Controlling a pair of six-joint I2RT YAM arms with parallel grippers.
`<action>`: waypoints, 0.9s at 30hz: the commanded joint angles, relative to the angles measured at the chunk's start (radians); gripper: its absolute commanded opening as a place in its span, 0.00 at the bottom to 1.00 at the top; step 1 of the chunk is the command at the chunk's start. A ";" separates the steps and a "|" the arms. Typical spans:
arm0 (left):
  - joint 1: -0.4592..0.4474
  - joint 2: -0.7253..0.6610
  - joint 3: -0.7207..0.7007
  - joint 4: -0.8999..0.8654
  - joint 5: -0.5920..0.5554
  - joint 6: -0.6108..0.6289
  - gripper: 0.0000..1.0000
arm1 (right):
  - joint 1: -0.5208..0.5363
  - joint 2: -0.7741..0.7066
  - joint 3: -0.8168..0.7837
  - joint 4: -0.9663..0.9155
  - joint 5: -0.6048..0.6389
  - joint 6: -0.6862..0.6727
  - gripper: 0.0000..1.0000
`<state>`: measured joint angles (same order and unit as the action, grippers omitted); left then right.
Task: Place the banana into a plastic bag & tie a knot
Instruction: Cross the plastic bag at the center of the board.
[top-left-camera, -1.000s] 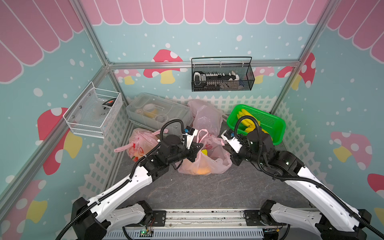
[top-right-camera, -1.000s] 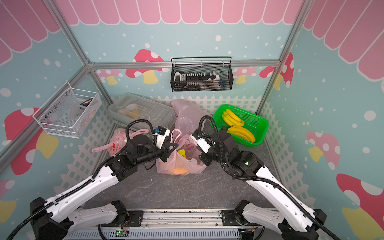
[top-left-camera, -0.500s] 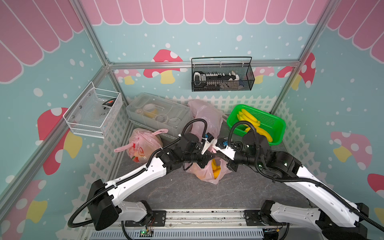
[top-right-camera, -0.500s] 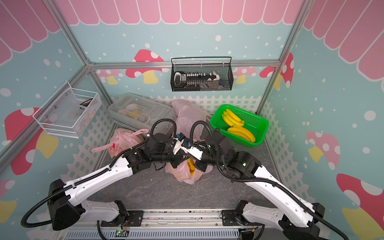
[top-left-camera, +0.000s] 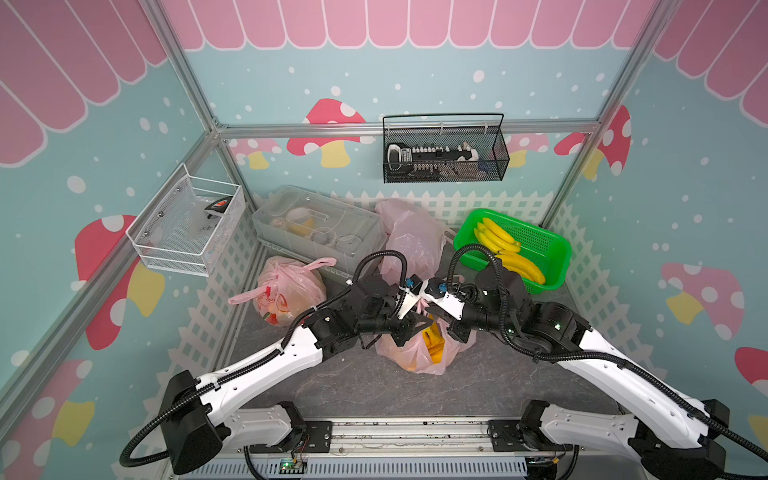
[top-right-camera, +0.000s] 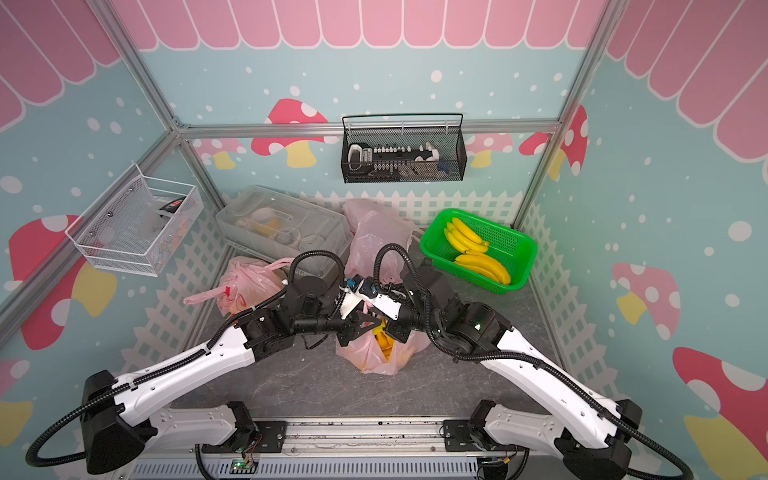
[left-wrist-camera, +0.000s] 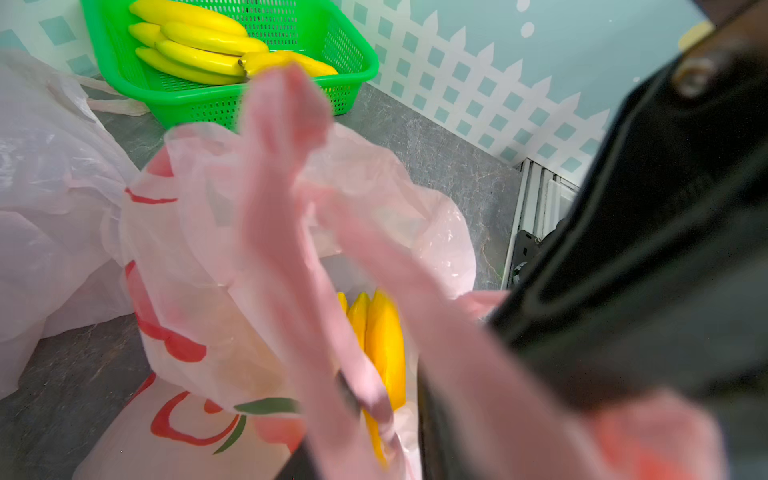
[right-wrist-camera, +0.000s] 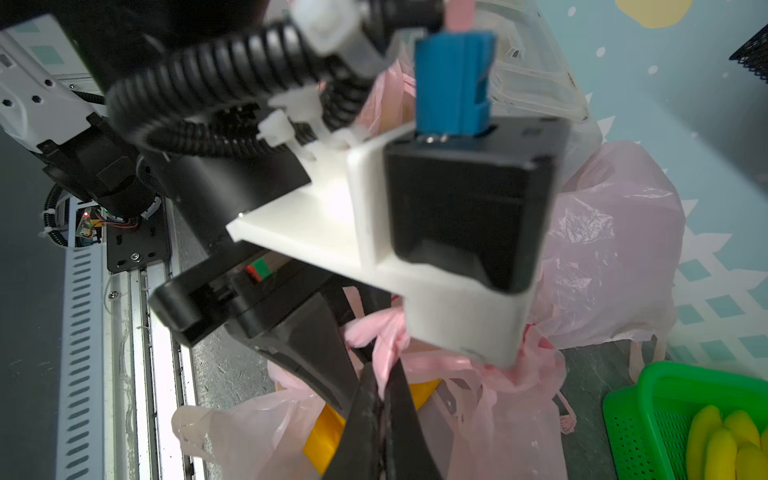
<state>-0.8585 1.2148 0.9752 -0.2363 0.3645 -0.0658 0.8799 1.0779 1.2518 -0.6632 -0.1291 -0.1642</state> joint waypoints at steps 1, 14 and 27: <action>0.002 -0.010 -0.037 0.137 0.019 0.024 0.28 | 0.009 0.005 -0.011 0.021 -0.032 -0.003 0.00; 0.018 -0.043 -0.141 0.260 0.005 0.000 0.29 | 0.008 0.019 -0.004 -0.051 -0.095 0.003 0.00; 0.023 -0.177 -0.292 0.353 -0.102 -0.032 0.06 | 0.032 -0.015 -0.005 -0.092 -0.109 0.014 0.00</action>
<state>-0.8448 1.0561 0.6720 0.0898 0.3046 -0.0982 0.8997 1.0828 1.2518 -0.7254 -0.2131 -0.1410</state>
